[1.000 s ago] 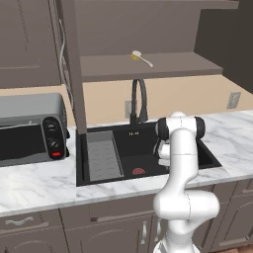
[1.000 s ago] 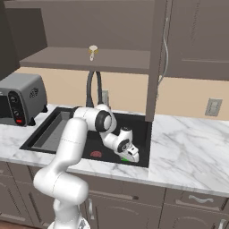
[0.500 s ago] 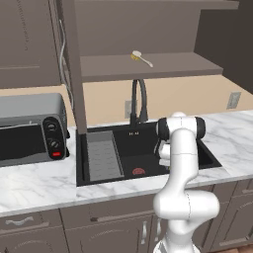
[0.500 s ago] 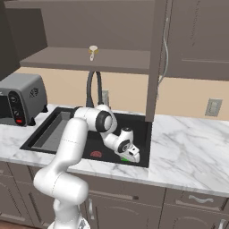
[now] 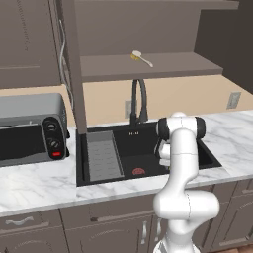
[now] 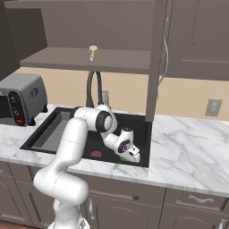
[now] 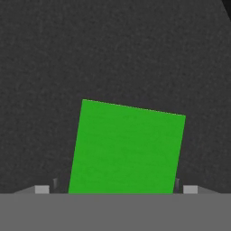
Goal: Pick up the dish brush and sponge from the sink, and place them back in the cabinet, and close the cabinet doors.
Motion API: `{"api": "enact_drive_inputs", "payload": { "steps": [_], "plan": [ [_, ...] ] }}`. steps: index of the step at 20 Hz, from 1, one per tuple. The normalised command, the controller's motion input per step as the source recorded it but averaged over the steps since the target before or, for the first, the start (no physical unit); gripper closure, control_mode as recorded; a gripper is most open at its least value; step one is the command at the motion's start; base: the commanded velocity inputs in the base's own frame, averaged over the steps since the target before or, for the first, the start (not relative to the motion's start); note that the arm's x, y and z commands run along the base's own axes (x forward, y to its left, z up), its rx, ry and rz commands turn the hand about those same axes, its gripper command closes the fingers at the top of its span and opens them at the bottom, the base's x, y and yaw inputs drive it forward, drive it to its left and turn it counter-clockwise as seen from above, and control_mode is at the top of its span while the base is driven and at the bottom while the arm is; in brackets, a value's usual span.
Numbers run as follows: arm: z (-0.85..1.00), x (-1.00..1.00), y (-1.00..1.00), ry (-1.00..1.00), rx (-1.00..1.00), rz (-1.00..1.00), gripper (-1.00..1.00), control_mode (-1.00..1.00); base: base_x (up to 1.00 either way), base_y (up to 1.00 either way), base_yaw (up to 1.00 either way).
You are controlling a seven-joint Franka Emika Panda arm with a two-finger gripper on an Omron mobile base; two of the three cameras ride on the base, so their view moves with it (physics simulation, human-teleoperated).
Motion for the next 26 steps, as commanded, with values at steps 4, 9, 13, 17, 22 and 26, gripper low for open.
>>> {"api": "enact_drive_inputs", "payload": {
  "steps": [4, 9, 13, 17, 22, 26],
  "plan": [
    [0.00, 0.00, 0.00, 0.00, 0.00, 0.00, -1.00, -1.00, 0.00, 0.00, 0.00],
    [0.00, 0.00, 0.00, 0.00, 0.00, 0.00, -1.00, -1.00, 0.00, 0.00, 0.00],
    [0.00, 0.00, 0.00, 0.00, 0.00, 0.00, -1.00, -1.00, 0.00, 0.00, 0.00],
    [0.00, 0.00, 0.00, 0.00, 0.00, 0.00, -1.00, -1.00, 0.00, 0.00, 0.00],
    [0.00, 0.00, 0.00, 0.00, 0.00, 0.00, 1.00, -1.00, 0.00, 0.00, 0.00],
    [0.00, 0.00, 0.00, 0.00, 0.00, 0.00, 1.00, -1.00, 0.00, 0.00, 0.00]
  ]
}}
